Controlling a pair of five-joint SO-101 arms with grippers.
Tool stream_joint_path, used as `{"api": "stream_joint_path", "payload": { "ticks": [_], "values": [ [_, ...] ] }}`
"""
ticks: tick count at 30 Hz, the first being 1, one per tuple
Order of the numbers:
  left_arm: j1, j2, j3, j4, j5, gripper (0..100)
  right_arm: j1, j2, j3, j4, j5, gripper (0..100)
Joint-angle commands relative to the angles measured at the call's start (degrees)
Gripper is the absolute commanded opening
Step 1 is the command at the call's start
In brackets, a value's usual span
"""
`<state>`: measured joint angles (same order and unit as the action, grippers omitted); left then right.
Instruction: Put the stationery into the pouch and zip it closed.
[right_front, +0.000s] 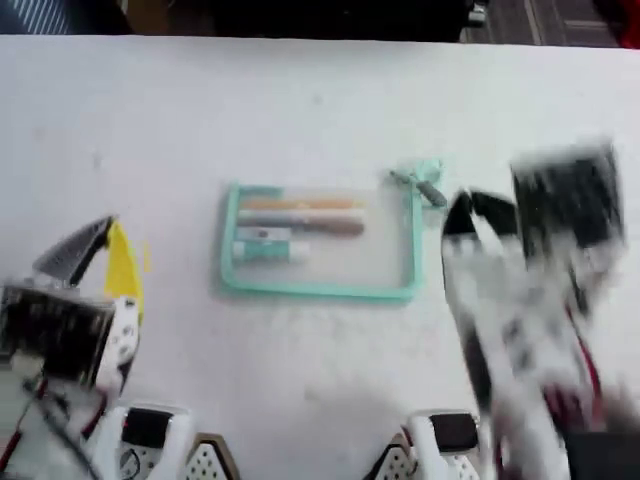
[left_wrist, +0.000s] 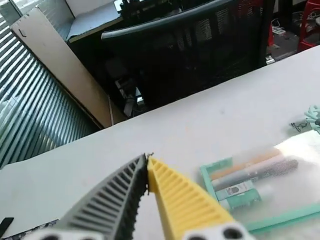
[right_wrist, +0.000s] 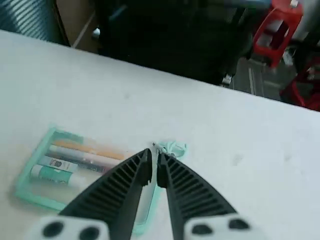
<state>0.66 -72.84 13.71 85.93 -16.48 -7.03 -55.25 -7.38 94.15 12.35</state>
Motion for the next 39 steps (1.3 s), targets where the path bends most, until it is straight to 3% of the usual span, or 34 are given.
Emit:
{"api": "stream_joint_path", "payload": {
  "ticks": [1,6,13,17,22,26,39],
  "values": [
    [0.5,-1.7,-6.9,5.9,0.4,2,-0.1,-8.0,-1.6,3.2,0.1,1.6],
    [0.5,-11.0,-2.1,6.4,2.5,2,0.0,-19.6,1.9,4.0,0.1,1.6],
    [0.0,-32.8,12.3,-1.8,2.5,2,0.0,-39.1,14.9,0.0,0.4,1.6],
    [0.0,-31.4,14.2,-0.8,2.5,2,0.0,-49.1,25.3,-4.1,0.2,1.6],
    [0.0,-31.7,15.6,-0.8,2.5,2,-0.1,-46.8,34.6,-5.6,0.2,1.6],
    [0.0,-31.7,21.3,-2.3,2.2,2,-0.1,-48.3,42.8,-13.2,0.5,1.8],
    [0.0,-31.7,63.2,-28.7,2.5,2,0.1,-48.1,86.2,-43.0,0.5,1.8]
  ]
}}
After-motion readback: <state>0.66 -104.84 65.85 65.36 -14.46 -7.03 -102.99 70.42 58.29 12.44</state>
